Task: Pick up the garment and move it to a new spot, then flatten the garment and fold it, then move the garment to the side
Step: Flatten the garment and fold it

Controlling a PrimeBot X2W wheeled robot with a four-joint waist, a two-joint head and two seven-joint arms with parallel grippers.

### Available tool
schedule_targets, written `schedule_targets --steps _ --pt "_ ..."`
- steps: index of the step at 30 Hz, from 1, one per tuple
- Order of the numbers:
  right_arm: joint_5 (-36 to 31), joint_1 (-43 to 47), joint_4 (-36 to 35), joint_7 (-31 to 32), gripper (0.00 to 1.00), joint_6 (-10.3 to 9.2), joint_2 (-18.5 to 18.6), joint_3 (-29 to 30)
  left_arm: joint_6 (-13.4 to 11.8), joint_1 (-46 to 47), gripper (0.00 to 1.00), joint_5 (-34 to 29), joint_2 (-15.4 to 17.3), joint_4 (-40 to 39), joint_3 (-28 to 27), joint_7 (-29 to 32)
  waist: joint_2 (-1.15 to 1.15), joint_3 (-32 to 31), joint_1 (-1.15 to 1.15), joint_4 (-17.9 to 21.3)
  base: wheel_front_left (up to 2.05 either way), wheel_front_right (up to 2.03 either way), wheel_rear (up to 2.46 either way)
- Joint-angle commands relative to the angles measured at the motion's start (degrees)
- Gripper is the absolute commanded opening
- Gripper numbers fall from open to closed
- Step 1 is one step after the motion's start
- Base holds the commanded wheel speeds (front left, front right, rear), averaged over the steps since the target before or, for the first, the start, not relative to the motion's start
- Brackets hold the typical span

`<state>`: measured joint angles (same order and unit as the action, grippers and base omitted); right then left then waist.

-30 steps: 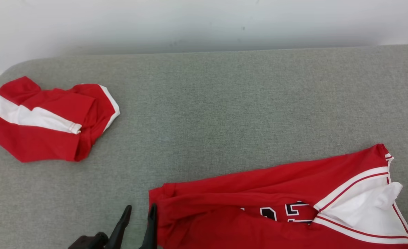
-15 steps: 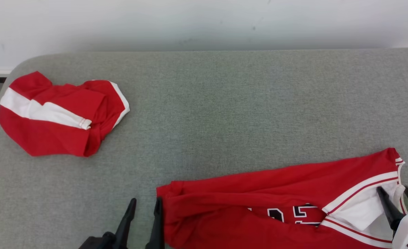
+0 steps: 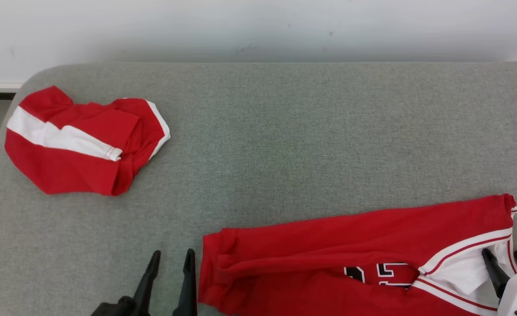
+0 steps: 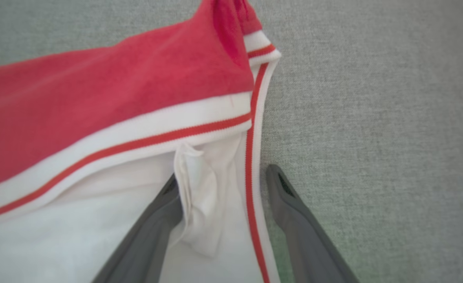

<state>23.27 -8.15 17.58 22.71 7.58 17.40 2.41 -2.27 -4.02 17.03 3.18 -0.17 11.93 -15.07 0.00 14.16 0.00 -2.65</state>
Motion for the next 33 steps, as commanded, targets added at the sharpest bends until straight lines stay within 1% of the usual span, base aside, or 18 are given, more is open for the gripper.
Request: schedule_targets --steps 1,3,4,5,6,8,13,16,23,27,28,31,33 --pt "2.3 1.9 4.0 3.0 1.00 -0.01 -2.6 -2.6 0.4 -0.6 1.00 -1.1 0.0 0.1 -0.3 -0.1 0.00 -0.1 0.00 0.0 0.00 0.00 0.00" --pt "5.1 2.0 5.1 4.4 1.00 0.27 -4.0 -5.0 0.7 -0.7 1.00 -1.2 -0.1 0.2 -0.4 -0.1 0.00 -0.3 0.00 0.0 0.00 0.00 0.00" --pt "6.5 1.9 5.4 4.7 0.91 0.33 -4.6 -6.0 0.8 -0.8 1.00 -1.2 -0.1 0.3 -0.4 -0.1 0.00 -0.4 0.00 0.0 0.00 0.00 0.00" --pt "7.8 1.6 5.6 4.4 0.33 0.39 -4.9 -6.7 0.9 -0.8 1.00 -1.1 -0.2 0.3 -0.5 -0.1 0.00 -0.5 0.00 -0.1 0.00 0.00 0.00" --pt "8.5 1.4 5.8 3.6 0.00 0.43 -4.9 -6.8 0.9 -0.9 1.00 -0.8 -0.2 0.2 -0.4 -0.1 0.00 -0.5 0.00 -0.1 0.00 0.00 0.00" --pt "9.6 0.7 6.7 2.2 0.00 0.39 -4.4 -6.4 0.6 -0.9 1.00 -0.2 -0.2 0.0 -0.3 -0.1 0.00 -0.7 0.00 -0.1 0.00 0.00 0.00" --pt "11.8 -1.9 8.4 -1.0 0.00 -0.22 -2.3 -1.7 0.3 -0.9 1.00 -0.7 -0.2 -0.1 -0.5 -0.1 0.00 -1.0 0.00 -0.2 0.00 0.00 0.00" --pt "13.7 -3.0 9.0 -1.8 0.00 -0.37 -0.1 1.0 0.3 -1.1 1.00 -0.9 -0.2 0.0 -0.8 -0.1 0.00 -1.4 0.00 -0.1 0.00 0.00 0.00" --pt "17.2 -3.8 9.1 -1.5 0.00 -0.20 4.7 7.3 0.7 -1.8 1.00 -1.5 -0.2 0.5 -1.1 -0.1 0.00 -2.3 0.00 0.1 0.00 0.00 0.00" --pt "18.2 -2.5 9.8 -1.2 0.00 -0.20 8.5 11.5 0.8 -2.0 1.00 -1.9 -0.2 0.5 -1.6 -0.1 0.00 -2.8 0.00 -0.3 0.00 0.00 0.00" --pt "18.2 -2.5 9.8 -1.2 0.00 -0.20 8.5 11.5 0.8 -2.0 1.00 -1.9 -0.2 0.5 -1.6 -0.1 0.00 -2.8 0.00 -0.3 0.00 0.00 0.00" --pt "18.7 -1.6 10.3 -0.9 0.00 -0.20 11.6 15.3 0.8 -2.2 1.00 -2.0 -0.2 0.5 -1.9 -0.1 0.00 -3.1 0.00 -0.5 0.00 0.00 0.00" --pt "18.6 -1.2 10.1 -0.4 0.00 -0.19 12.9 17.5 0.9 -2.2 1.00 -2.0 -0.2 0.5 -1.9 -0.1 0.00 -3.5 0.00 -0.6 0.00 0.00 0.00"
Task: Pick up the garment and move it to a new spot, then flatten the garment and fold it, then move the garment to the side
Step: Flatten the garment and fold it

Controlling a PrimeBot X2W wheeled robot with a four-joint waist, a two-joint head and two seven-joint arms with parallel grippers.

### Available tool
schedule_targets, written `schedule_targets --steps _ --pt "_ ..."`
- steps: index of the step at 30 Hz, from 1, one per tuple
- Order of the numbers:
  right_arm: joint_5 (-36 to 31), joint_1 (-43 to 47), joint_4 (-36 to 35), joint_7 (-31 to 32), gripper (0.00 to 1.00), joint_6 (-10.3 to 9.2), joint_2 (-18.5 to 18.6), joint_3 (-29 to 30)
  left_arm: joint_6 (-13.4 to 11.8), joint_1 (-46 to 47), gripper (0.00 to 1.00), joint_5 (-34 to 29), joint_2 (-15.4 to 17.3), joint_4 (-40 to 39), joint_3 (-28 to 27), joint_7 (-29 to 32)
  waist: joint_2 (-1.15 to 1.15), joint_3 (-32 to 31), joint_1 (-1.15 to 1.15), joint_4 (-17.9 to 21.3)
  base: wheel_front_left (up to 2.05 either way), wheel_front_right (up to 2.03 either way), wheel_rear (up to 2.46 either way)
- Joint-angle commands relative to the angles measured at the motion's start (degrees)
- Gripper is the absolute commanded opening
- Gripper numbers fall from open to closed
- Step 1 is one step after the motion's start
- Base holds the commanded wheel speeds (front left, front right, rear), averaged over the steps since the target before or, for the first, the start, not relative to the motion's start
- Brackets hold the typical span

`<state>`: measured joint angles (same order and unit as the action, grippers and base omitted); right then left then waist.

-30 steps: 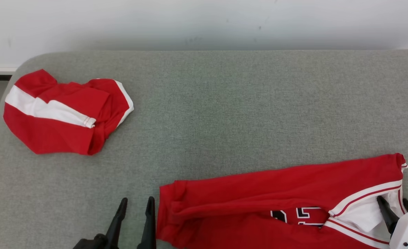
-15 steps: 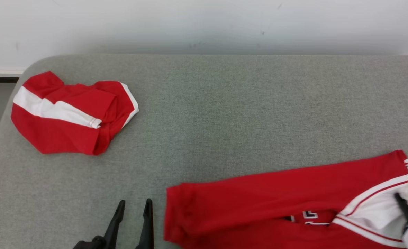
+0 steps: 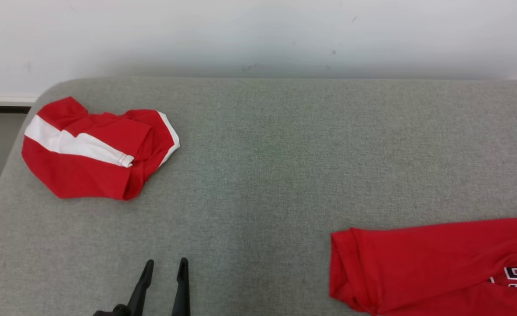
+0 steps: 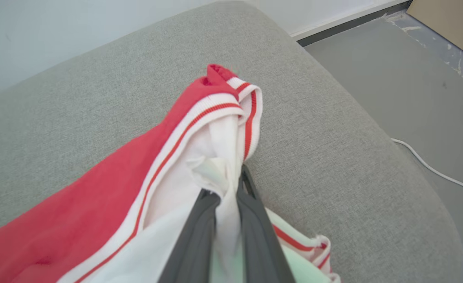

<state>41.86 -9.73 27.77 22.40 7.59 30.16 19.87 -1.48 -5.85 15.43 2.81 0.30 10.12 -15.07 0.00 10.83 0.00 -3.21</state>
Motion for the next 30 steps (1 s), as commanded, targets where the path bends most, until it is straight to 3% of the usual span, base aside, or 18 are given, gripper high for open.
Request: schedule_targets --steps 1,8,19,23,30 --pt "0.0 0.6 -0.6 0.3 0.00 -0.19 0.6 0.8 0.1 -0.5 1.00 -0.3 0.2 0.1 -0.2 -0.1 0.00 -0.3 0.00 -0.1 0.00 0.00 0.00" --pt "-0.2 2.8 -10.5 4.4 0.00 -0.18 1.1 -0.3 -0.3 -1.4 1.00 0.0 0.2 0.4 0.0 -0.1 0.00 -2.0 0.00 0.0 0.00 0.00 0.00" --pt "0.3 7.9 -31.6 10.6 0.00 -0.16 -7.9 -14.6 -0.8 -2.7 1.00 -1.7 0.2 0.9 0.0 -0.1 0.00 -4.3 0.00 0.3 0.00 0.00 0.00" --pt "-1.9 8.6 -33.2 10.3 0.00 -0.16 -13.3 -20.1 -0.7 -3.1 1.00 -2.1 0.2 1.2 -0.5 -0.1 0.00 -4.9 0.00 0.6 0.00 0.00 0.00" --pt "-4.7 7.8 -28.5 7.4 0.00 -0.16 -20.7 -28.2 -0.5 -2.6 1.00 -2.0 0.2 1.5 -0.6 -0.1 0.00 -6.1 0.00 0.0 0.00 0.00 0.00"
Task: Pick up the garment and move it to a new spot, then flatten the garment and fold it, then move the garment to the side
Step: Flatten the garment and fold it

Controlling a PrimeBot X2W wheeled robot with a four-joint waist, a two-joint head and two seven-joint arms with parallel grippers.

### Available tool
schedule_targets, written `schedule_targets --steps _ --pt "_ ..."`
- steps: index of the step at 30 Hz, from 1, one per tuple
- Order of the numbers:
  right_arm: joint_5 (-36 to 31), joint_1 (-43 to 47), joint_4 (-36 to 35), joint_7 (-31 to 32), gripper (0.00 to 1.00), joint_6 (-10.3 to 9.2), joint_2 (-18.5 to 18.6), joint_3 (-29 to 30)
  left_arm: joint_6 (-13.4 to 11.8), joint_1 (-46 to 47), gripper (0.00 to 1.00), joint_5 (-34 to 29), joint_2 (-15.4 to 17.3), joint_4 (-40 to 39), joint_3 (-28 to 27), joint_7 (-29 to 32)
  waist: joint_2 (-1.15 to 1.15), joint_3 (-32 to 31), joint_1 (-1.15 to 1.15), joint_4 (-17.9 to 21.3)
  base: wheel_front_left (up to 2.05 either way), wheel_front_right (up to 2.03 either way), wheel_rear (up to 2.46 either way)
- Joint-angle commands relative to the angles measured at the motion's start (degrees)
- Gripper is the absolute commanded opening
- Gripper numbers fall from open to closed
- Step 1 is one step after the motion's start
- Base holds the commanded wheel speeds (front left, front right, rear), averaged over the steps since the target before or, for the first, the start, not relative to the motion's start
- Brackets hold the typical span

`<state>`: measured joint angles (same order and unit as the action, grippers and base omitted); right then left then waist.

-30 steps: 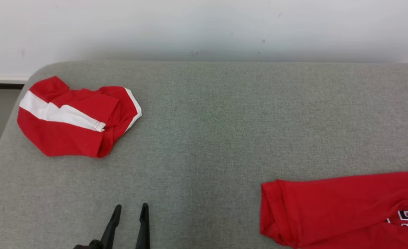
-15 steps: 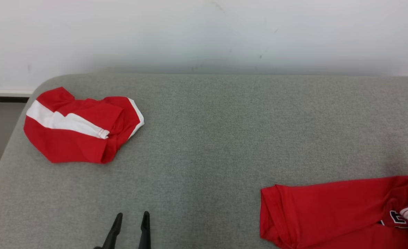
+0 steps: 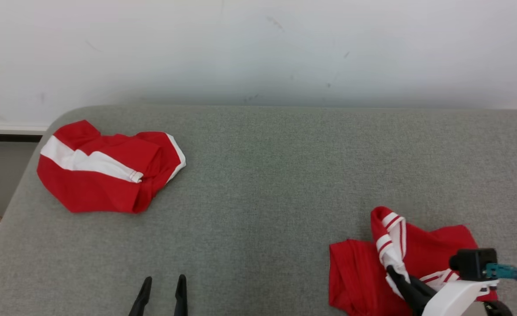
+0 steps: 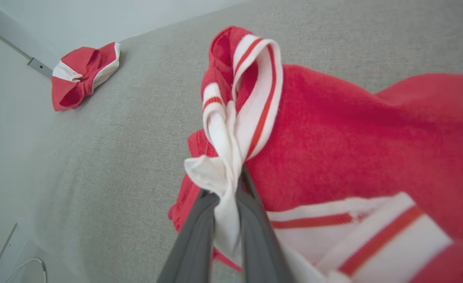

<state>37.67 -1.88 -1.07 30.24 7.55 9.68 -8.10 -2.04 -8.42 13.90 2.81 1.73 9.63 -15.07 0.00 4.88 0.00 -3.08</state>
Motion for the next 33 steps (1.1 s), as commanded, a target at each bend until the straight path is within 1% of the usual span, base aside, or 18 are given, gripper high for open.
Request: schedule_targets --steps 1,8,14,15,16,17,23,27,30,33 --pt "-0.9 -0.3 1.2 -0.9 0.00 -0.13 -1.0 -1.1 0.1 0.0 1.00 -0.4 0.2 0.1 -0.1 -0.1 0.00 -0.2 0.00 -0.3 0.00 0.00 0.00" --pt "-2.9 -2.2 6.7 -4.5 0.00 -0.13 -4.7 -4.4 -0.2 -0.9 1.00 0.4 0.2 0.4 0.6 -0.1 0.00 -0.4 0.00 -1.0 0.00 0.00 0.00" --pt "-2.9 -3.9 9.9 -6.5 0.00 -0.13 -6.0 -6.4 -0.3 -0.3 1.00 0.9 0.2 0.8 0.8 -0.1 0.00 -0.1 0.00 -1.5 0.00 0.00 0.00" --pt "-2.3 -4.2 10.1 -6.9 0.08 -0.13 -6.3 -6.8 -0.3 -0.2 1.00 1.0 0.2 0.8 0.8 -0.1 0.00 0.0 0.00 -1.5 0.00 0.00 0.00" --pt "-1.6 -4.4 10.1 -7.6 0.47 -0.13 -6.5 -7.2 -0.3 -0.2 1.00 1.0 0.2 0.8 0.8 -0.1 0.00 0.0 0.00 -1.5 0.00 0.00 0.00" --pt "-0.6 -4.6 10.1 -8.3 1.00 -0.13 -6.6 -7.7 -0.3 -0.2 1.00 0.9 0.2 0.8 0.8 -0.1 0.00 0.1 0.00 -1.5 0.00 0.00 0.00" --pt "5.0 -4.8 9.0 -11.2 1.00 -0.13 -6.7 -11.4 -0.5 -0.3 1.00 1.2 0.2 0.9 0.7 -0.1 0.00 0.2 0.00 -1.1 0.00 0.00 0.00" --pt "6.3 -4.2 7.0 -13.6 1.00 -0.13 -6.7 -12.8 -0.5 -0.6 1.00 0.8 0.2 0.8 0.6 -0.1 0.00 0.2 0.00 -0.2 0.00 0.00 0.00" --pt "6.4 -3.2 3.8 -15.7 1.00 -0.13 -6.1 -13.4 -0.4 -0.6 1.00 0.5 0.2 0.7 0.3 -0.1 0.00 0.2 0.00 0.6 0.00 0.00 0.00" --pt "6.4 -1.7 -0.5 -17.9 1.00 -0.13 -4.2 -13.3 -0.4 -0.5 1.00 0.3 0.2 0.6 -0.1 -0.1 0.00 0.0 0.00 1.5 0.00 0.00 0.00"
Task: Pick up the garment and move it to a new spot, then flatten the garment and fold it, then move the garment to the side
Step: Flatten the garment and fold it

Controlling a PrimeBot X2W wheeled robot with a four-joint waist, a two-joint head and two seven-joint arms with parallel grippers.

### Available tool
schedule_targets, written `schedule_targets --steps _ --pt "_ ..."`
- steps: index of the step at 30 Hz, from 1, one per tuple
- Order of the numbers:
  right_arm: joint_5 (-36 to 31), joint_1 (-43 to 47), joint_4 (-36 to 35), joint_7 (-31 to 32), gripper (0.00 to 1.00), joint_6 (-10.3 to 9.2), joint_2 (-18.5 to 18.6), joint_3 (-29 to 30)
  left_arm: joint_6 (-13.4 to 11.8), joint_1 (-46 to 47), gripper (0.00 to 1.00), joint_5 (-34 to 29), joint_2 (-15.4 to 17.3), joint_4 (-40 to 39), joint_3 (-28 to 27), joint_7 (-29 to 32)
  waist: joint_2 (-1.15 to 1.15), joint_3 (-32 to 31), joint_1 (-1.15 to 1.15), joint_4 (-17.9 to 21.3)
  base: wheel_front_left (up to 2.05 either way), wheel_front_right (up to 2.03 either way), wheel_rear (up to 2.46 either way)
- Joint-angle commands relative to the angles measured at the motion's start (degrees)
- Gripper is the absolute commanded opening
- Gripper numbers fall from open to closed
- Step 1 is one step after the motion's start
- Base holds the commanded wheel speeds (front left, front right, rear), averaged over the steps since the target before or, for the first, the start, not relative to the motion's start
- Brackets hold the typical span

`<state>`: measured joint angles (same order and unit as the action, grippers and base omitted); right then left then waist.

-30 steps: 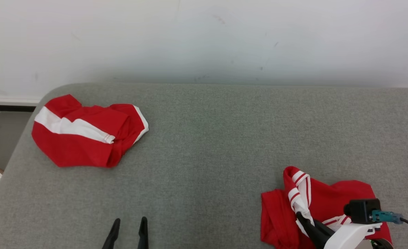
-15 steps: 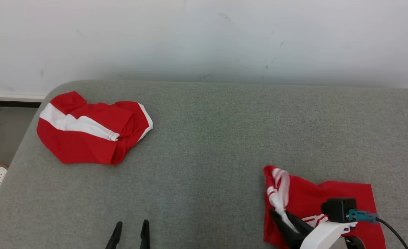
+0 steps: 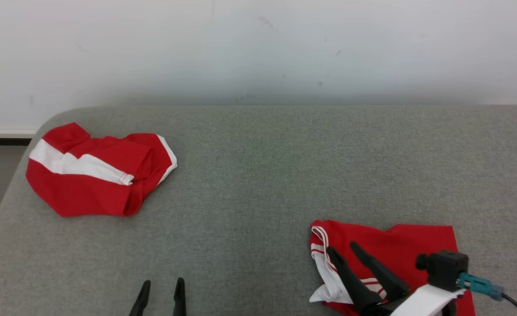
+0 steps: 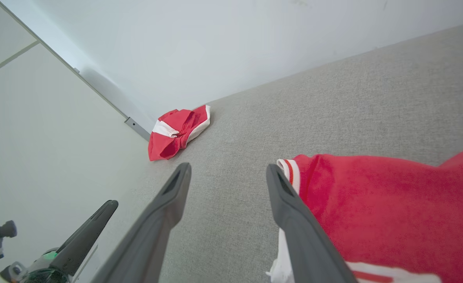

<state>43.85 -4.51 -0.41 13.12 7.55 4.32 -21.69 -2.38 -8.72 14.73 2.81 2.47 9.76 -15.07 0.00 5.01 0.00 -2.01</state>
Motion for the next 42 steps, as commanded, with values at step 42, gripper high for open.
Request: schedule_targets --steps 42 --pt "-31.7 16.8 5.4 -28.3 1.00 -0.13 6.2 21.8 1.5 -6.0 1.00 -3.4 0.2 -1.9 -6.4 -0.1 0.00 -7.8 0.00 2.2 0.00 0.00 0.00"
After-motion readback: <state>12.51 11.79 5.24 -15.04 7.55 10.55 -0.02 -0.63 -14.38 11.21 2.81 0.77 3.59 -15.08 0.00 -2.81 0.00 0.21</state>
